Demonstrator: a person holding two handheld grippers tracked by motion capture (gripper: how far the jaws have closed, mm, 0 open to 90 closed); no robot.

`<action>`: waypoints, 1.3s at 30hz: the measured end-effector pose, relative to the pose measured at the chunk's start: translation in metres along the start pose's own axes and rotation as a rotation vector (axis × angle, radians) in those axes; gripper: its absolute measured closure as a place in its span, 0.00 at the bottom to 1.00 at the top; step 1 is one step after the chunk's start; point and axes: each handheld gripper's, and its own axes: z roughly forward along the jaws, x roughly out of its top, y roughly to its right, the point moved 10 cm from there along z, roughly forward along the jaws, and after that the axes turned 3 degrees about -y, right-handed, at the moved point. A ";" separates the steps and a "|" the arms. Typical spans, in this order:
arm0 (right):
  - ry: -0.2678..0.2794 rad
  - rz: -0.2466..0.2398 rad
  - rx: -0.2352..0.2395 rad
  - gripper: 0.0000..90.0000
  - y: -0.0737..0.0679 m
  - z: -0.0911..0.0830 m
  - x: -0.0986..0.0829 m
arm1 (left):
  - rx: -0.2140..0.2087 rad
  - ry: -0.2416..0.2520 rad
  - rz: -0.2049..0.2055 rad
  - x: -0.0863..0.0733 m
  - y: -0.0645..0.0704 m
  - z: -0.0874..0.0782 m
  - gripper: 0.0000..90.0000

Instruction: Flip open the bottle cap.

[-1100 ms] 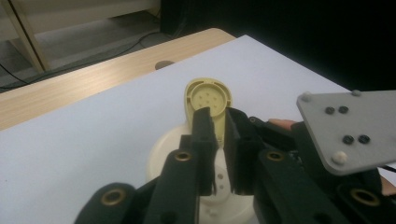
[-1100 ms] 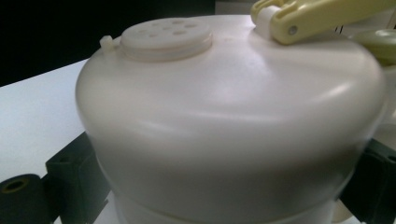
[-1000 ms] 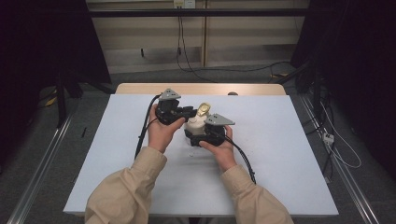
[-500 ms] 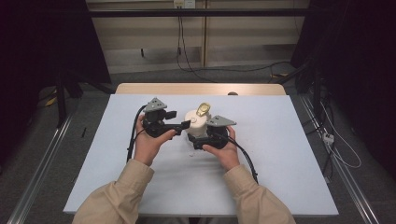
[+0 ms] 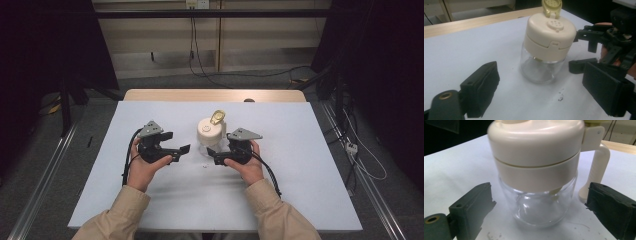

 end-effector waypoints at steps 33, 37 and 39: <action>0.007 -0.039 -0.006 0.08 0.003 -0.061 -0.019 | 0.005 -0.004 0.005 -0.045 -0.015 -0.026 0.11; 0.009 -0.038 -0.006 0.08 0.006 -0.067 -0.022 | 0.008 -0.005 0.004 -0.048 -0.018 -0.029 0.11; 0.005 -0.037 -0.010 0.08 0.007 -0.069 -0.024 | 0.007 -0.001 -0.005 -0.049 -0.018 -0.031 0.11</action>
